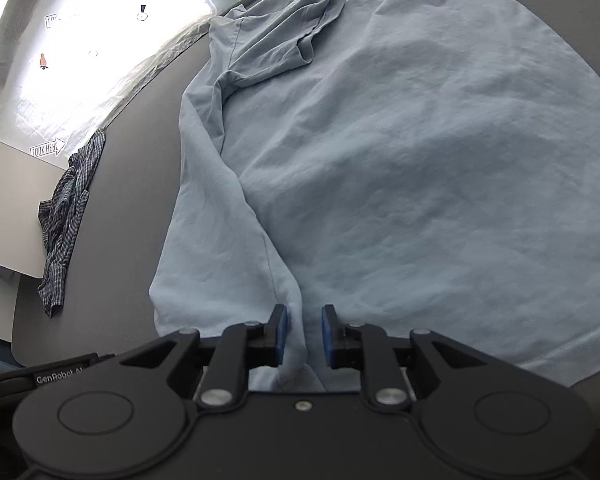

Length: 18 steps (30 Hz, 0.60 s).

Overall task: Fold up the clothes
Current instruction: 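Grasp the T-shirt hem with the left gripper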

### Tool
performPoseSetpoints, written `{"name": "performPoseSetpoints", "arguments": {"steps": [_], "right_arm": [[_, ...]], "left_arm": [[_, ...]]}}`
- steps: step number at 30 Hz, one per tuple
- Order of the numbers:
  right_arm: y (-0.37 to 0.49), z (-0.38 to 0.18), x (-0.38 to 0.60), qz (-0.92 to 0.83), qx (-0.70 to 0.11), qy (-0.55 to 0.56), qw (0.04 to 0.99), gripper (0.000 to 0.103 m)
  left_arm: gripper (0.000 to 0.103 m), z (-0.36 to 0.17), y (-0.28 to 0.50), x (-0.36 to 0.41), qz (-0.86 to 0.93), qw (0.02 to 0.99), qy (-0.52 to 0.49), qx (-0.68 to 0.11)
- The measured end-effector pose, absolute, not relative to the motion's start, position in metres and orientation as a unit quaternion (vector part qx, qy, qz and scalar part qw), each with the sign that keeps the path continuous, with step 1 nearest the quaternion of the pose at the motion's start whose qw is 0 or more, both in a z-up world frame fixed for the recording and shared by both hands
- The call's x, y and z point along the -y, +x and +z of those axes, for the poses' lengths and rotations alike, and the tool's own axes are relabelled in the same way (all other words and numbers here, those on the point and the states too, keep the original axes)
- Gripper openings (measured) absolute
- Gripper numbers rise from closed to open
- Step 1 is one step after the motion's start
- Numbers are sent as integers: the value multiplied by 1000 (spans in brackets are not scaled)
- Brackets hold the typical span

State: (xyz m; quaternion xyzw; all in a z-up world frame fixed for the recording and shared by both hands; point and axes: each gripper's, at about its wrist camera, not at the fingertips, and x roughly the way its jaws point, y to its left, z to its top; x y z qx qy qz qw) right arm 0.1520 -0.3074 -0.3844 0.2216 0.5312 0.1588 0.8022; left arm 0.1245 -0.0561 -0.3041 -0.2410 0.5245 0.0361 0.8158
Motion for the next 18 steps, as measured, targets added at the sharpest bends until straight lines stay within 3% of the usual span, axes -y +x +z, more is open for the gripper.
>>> {"name": "performPoseSetpoints", "arguments": {"steps": [4,8,18], "right_arm": [[149,-382,312,147,-521,235,807,27],[145,-385,316,131,-525,243,805,27],[141,-388,321,108,-526,259,803,27]], "left_arm": [[15,-302,132,67,6,840,-188,-509],[19,-305,139,77,-5,850,-128,-512],[20,-309,152,82,-37,848,-108,-517]]}}
